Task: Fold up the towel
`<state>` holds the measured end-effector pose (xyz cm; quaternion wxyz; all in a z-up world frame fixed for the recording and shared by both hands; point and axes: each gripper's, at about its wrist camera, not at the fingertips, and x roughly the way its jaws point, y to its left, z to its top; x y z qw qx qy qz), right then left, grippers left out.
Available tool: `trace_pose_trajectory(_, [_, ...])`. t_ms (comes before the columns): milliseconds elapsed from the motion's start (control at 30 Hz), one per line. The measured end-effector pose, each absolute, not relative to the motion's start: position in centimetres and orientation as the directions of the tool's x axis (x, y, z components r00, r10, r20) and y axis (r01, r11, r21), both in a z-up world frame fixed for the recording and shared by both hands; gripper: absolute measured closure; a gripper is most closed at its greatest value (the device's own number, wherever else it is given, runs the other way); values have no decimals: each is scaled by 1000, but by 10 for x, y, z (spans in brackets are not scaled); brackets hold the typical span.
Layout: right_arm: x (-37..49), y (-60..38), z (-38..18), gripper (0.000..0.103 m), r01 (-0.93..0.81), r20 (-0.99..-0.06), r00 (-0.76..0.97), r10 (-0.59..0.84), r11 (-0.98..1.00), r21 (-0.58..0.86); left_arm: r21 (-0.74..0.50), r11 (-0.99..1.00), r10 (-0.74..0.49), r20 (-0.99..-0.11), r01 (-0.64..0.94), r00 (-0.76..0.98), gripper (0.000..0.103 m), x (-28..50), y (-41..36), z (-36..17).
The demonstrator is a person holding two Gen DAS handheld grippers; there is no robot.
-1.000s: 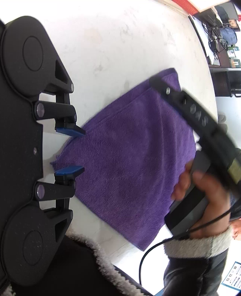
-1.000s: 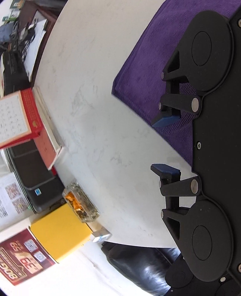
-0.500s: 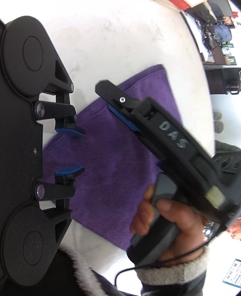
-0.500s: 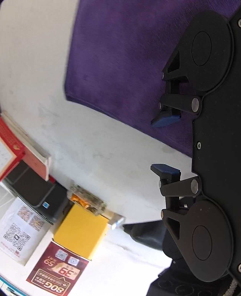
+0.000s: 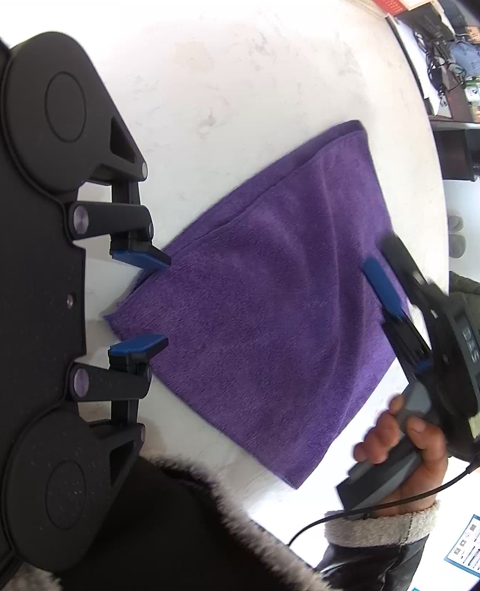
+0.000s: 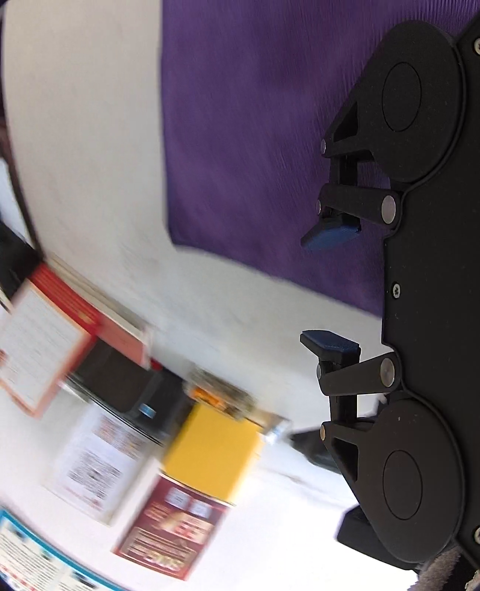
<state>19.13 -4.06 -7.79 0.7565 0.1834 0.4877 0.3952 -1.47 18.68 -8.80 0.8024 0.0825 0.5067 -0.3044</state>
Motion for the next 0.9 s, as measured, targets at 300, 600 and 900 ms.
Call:
trace_pose_trajectory(300, [188, -86, -77, 55, -411, -646, 356, 675, 734, 541, -212, 887, -398, -802, 411, 446, 68, 28, 206, -68])
trace_pose_trajectory(600, [195, -47, -66, 55, -567, -692, 426, 583, 768, 298, -247, 943, -329, -789, 221, 519, 76, 114, 204, -71])
trace_pose_trajectory(900, [202, -27, -61, 55, -643, -688, 426, 588, 731, 227, -258, 928, -357, -820, 267, 447, 76, 112, 204, -83])
